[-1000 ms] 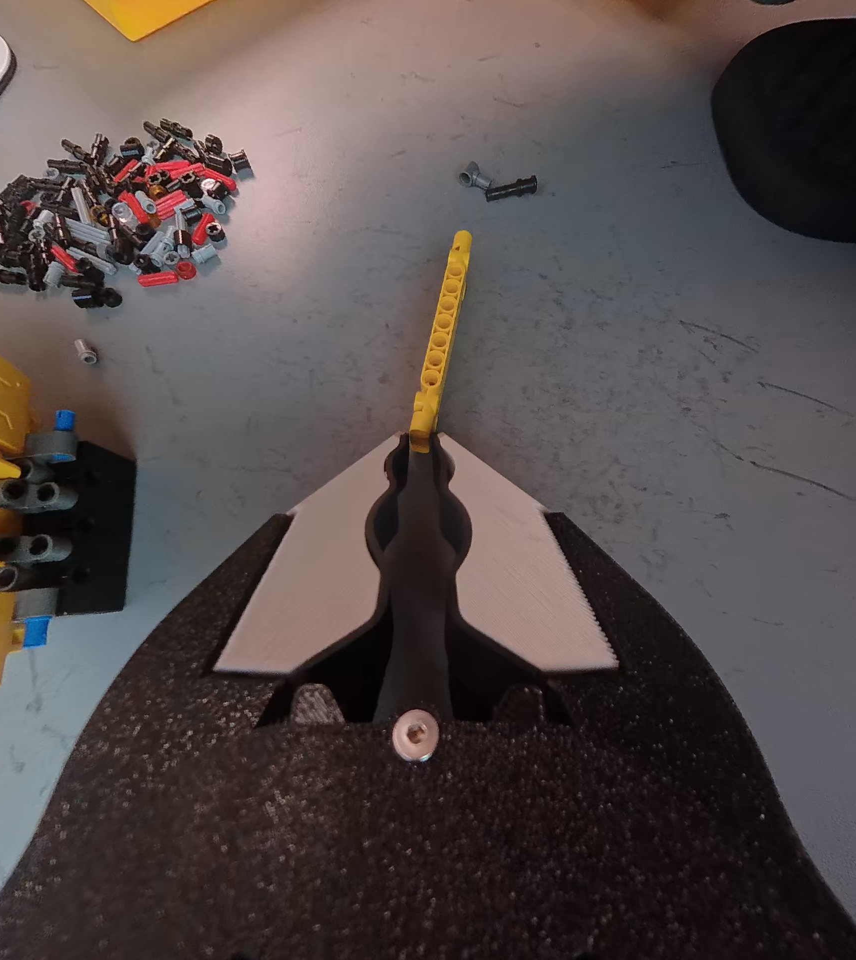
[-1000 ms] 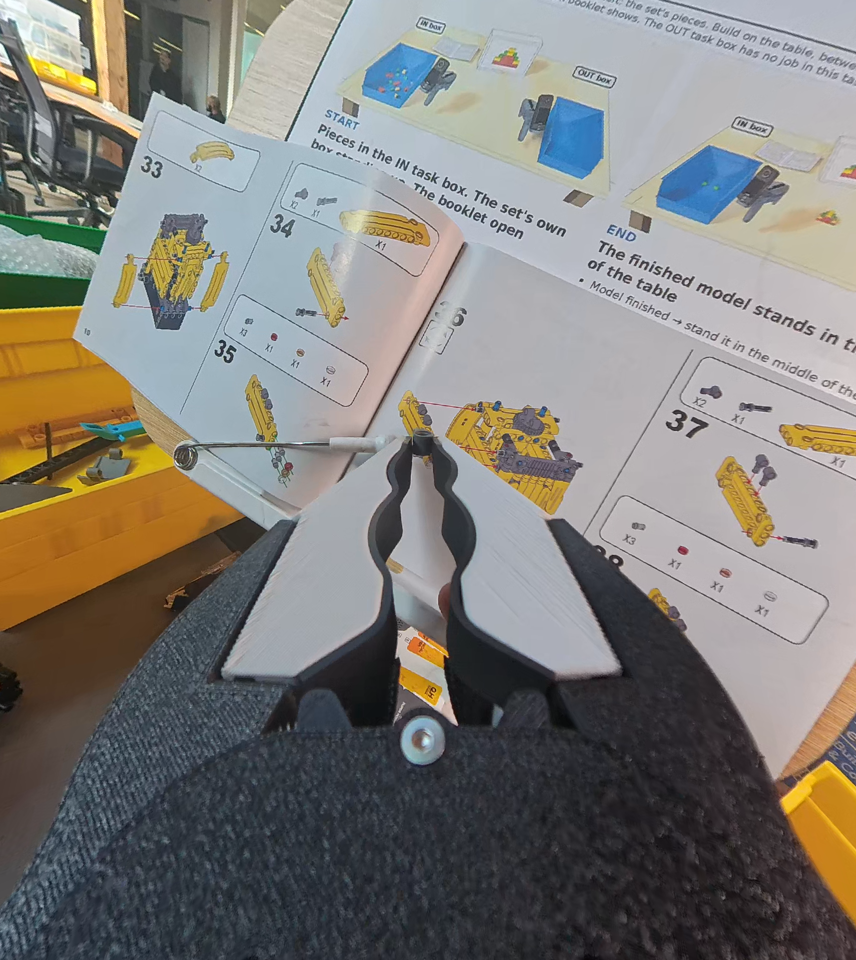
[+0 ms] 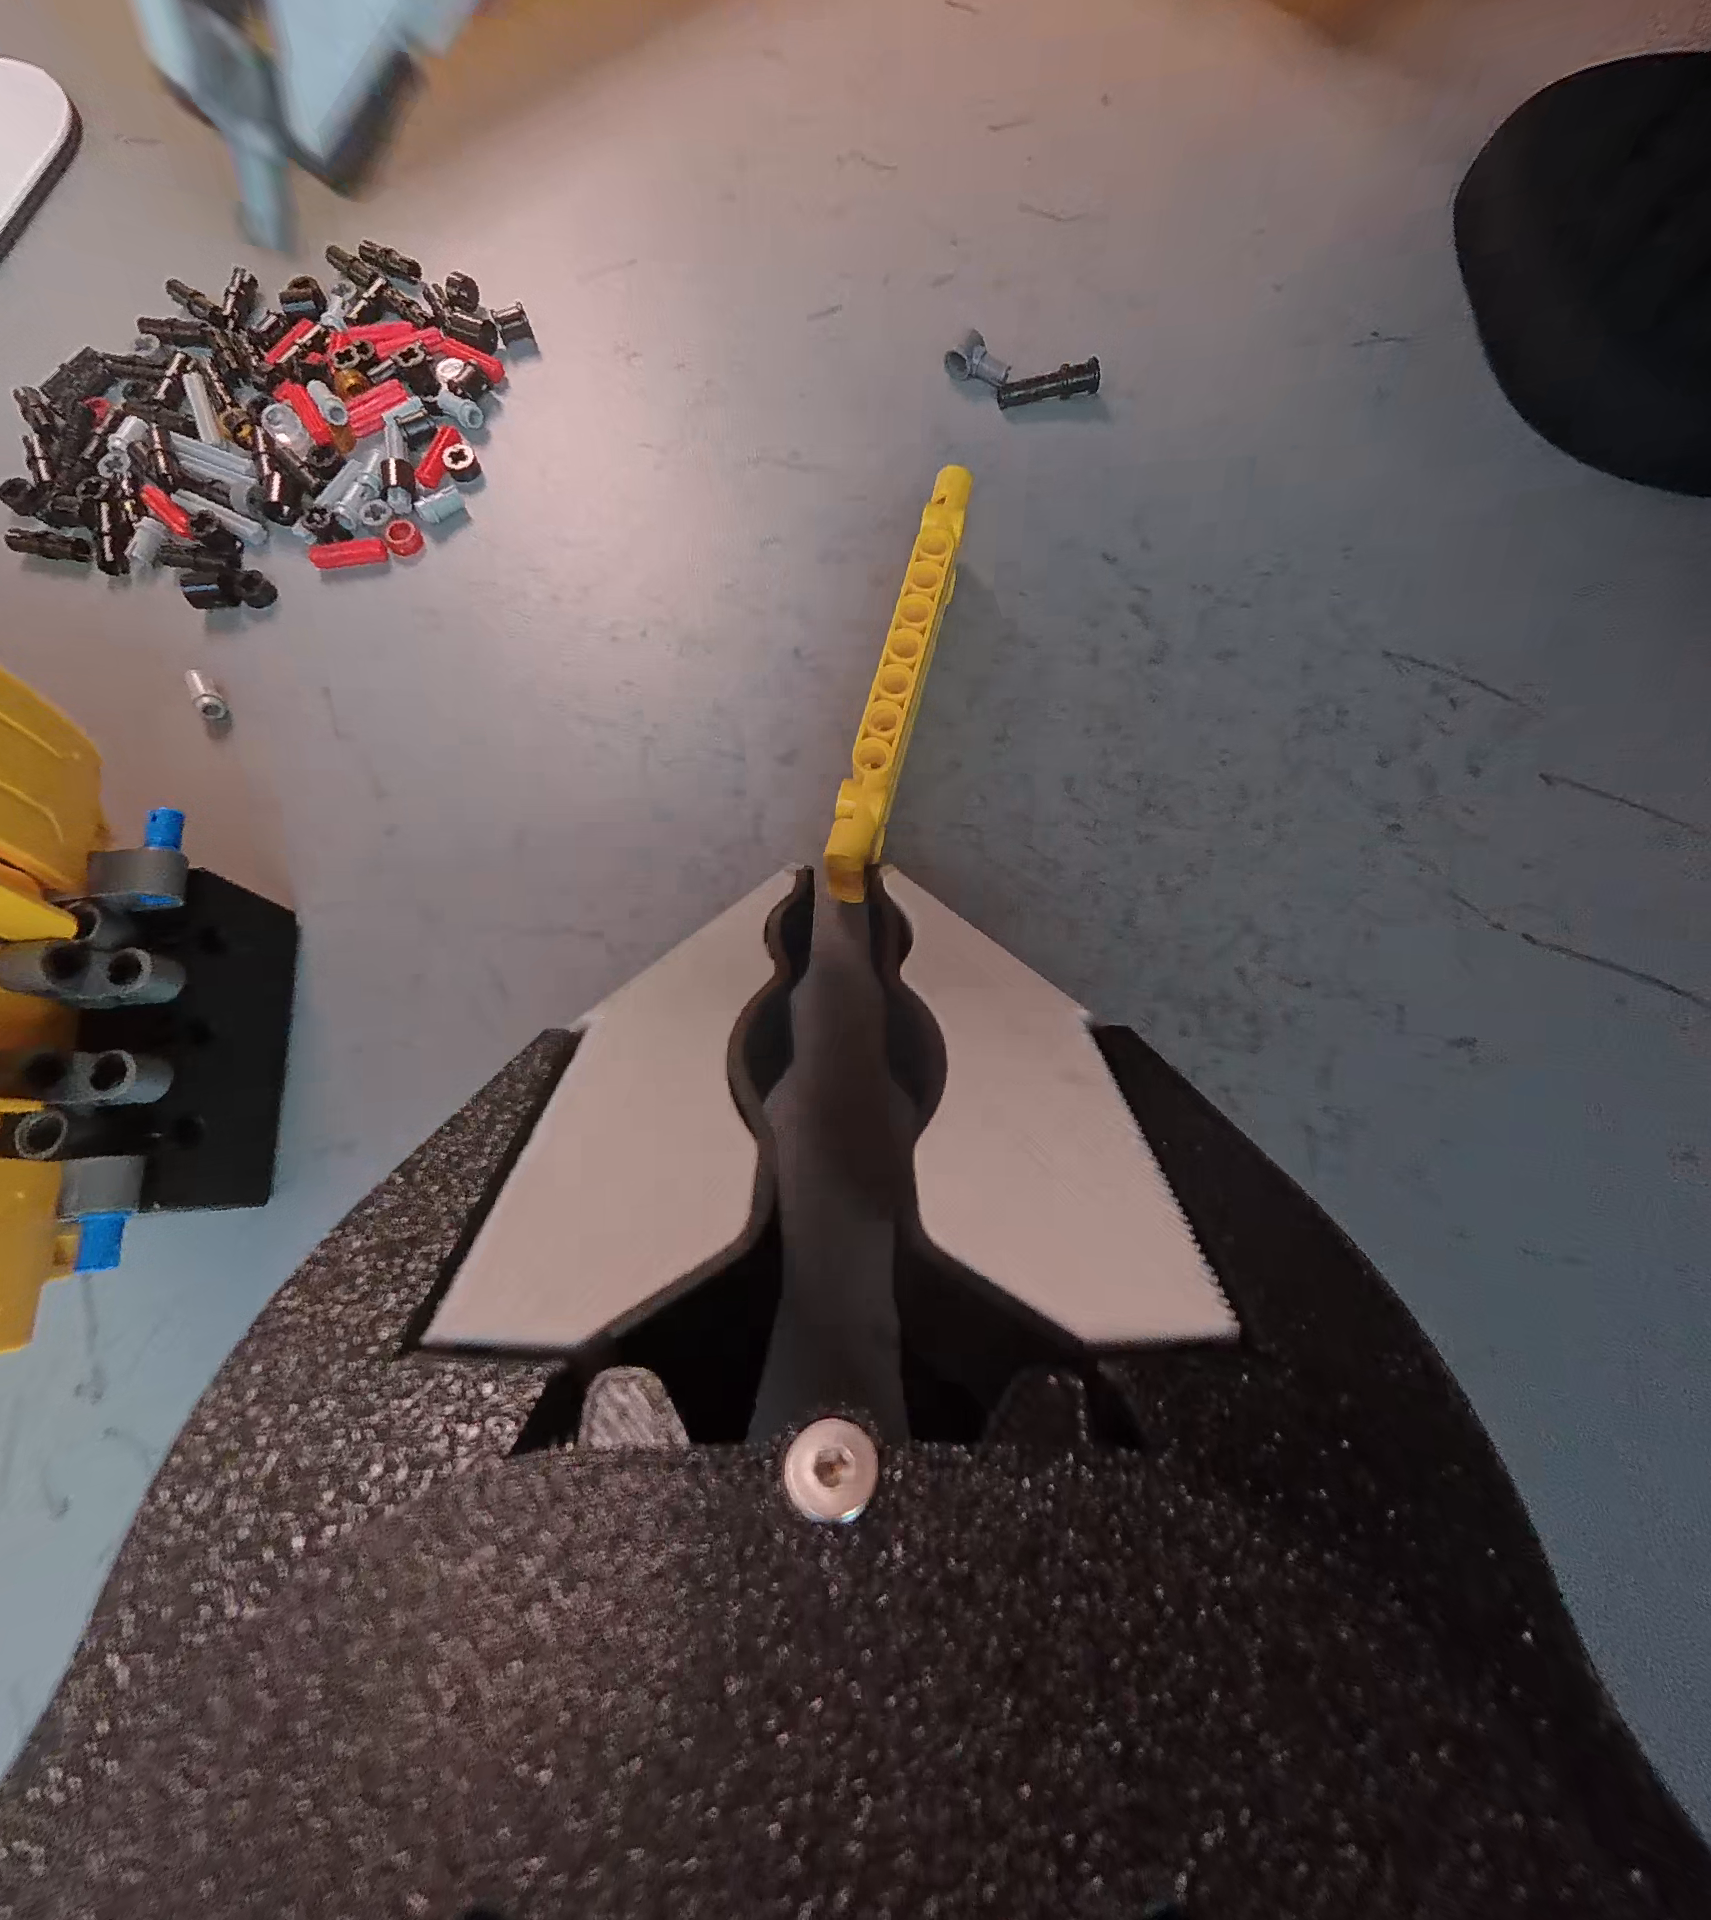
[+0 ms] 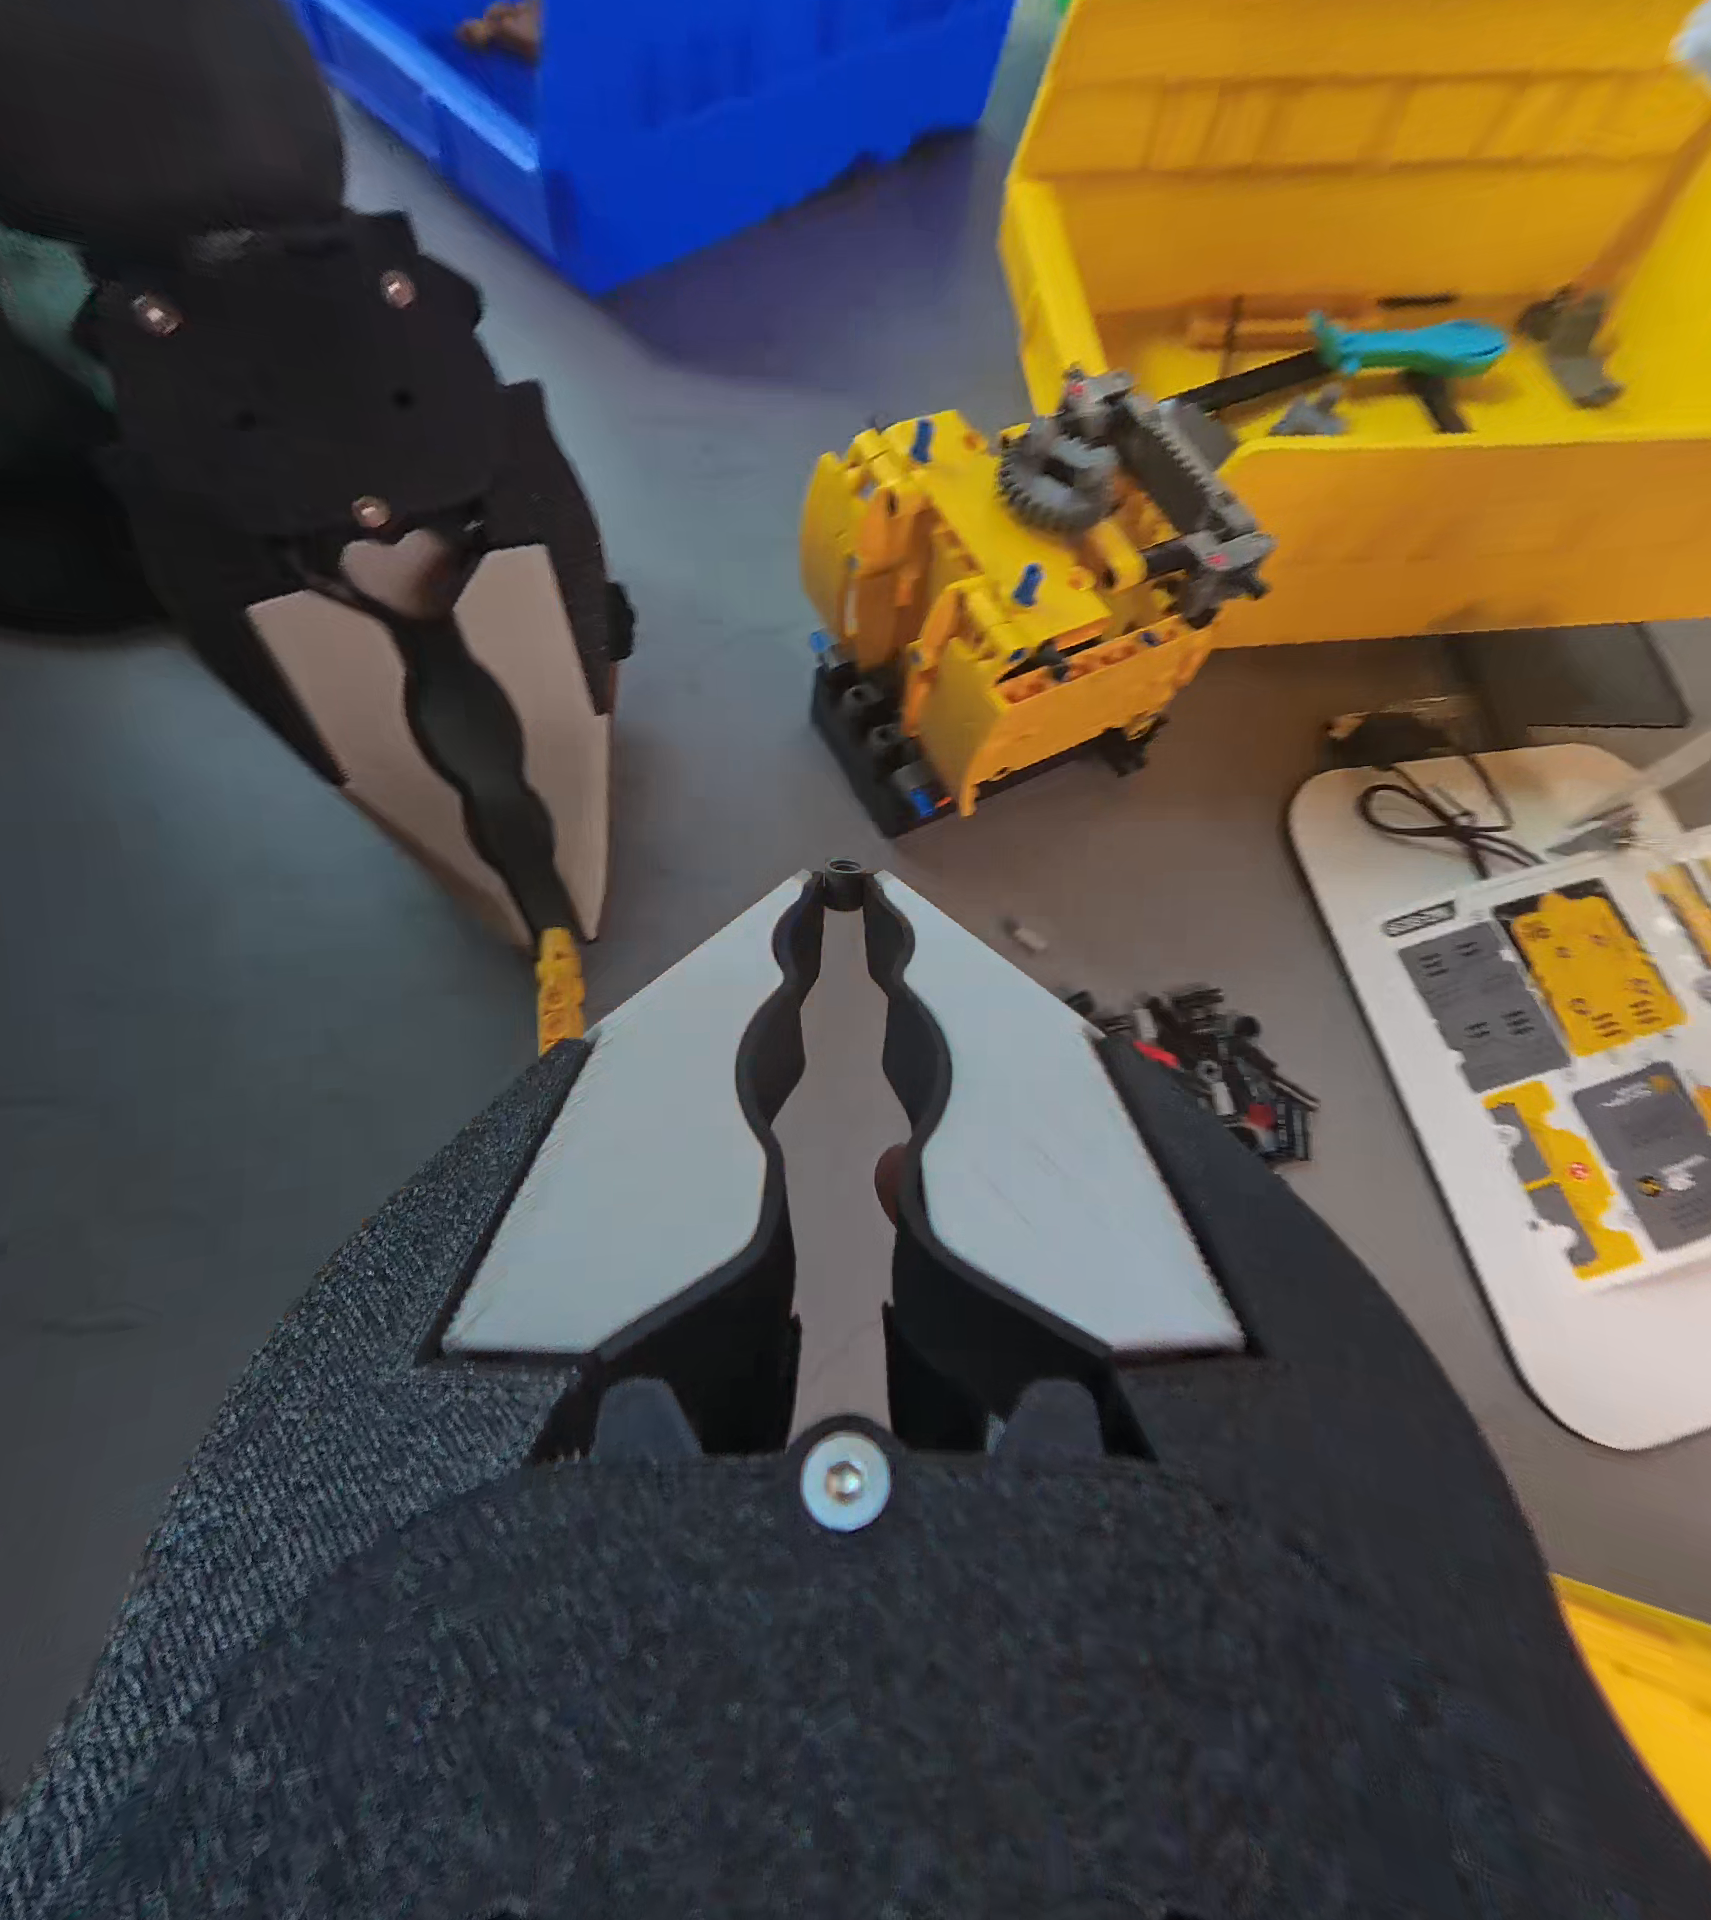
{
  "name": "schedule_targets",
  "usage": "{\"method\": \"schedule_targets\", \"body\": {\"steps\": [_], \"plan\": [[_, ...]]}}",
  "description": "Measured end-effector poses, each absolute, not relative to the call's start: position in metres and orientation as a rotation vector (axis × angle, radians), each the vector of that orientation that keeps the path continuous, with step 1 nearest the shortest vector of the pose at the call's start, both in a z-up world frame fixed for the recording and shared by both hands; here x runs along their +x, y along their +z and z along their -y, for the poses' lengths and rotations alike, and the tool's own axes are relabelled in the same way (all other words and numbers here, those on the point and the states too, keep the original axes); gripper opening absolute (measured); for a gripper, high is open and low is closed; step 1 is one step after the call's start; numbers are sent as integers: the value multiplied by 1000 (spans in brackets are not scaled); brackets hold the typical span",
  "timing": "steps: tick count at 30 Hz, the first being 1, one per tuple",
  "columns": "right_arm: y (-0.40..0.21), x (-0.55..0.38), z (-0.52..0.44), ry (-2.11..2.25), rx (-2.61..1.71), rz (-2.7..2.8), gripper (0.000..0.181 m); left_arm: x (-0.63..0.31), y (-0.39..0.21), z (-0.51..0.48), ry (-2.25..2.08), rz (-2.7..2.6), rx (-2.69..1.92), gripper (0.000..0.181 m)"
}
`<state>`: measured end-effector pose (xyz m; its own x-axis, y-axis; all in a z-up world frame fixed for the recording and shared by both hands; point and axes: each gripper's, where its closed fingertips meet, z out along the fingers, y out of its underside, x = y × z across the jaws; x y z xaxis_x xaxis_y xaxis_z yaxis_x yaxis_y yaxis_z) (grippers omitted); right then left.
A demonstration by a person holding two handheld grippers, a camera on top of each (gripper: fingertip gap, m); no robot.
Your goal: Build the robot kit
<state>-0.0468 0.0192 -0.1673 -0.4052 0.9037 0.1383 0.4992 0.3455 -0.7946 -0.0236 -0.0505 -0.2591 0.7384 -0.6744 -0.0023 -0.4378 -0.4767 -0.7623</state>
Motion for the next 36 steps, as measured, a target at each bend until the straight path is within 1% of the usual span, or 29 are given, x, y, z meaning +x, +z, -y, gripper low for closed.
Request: {"method": "schedule_targets", "body": {"steps": [5,12,21,36], "plan": [[-205,-22,28,858,-1203,2345,7,-23,-257,50,-387,-840,-2136,9],[-229,-17,41,707,-1212,2493,7,-18,-254,48,-378,-882,-2097,13],[-237,-8,36,598,-1239,2547,7,-15,-261,48,-308,-938,-2107,9],[-237,-2,30,457,-1205,2630,7,-14,-262,48,-316,-947,-2105,7]]}}
